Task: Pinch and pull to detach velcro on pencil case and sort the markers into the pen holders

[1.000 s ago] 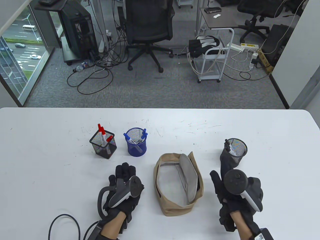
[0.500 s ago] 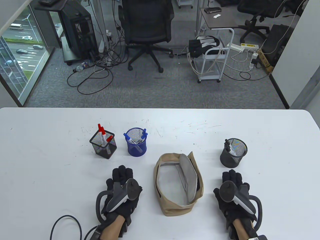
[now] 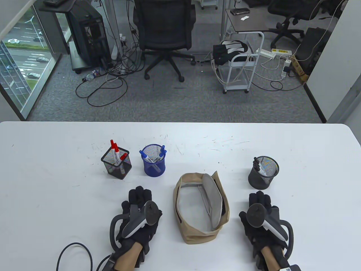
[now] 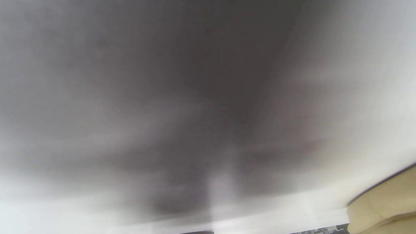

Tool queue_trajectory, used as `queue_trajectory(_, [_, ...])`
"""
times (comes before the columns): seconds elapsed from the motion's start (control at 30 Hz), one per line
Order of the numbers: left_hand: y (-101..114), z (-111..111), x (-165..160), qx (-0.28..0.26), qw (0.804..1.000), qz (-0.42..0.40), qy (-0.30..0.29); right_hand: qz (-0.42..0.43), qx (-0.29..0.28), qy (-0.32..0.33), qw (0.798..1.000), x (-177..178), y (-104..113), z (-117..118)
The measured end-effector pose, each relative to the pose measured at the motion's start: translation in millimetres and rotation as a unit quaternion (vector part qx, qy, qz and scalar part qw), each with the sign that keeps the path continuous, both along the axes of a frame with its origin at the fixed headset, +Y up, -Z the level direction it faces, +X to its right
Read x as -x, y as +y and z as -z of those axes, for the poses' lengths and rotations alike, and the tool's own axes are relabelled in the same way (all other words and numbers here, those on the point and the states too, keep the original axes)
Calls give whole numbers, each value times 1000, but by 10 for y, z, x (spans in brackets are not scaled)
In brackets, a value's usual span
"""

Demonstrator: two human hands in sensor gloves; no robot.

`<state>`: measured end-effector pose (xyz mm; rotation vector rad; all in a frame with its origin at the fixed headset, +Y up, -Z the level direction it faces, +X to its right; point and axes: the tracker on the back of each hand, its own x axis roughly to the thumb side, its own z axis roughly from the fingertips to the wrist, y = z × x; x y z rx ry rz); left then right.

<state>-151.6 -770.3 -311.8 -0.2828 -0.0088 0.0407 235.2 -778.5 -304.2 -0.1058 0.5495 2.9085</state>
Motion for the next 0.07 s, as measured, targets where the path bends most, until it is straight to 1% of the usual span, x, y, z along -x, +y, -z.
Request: queue_trajectory(0.07, [-8, 4, 8, 2, 1000, 0, 2, 4, 4, 0, 1000, 0, -6, 3])
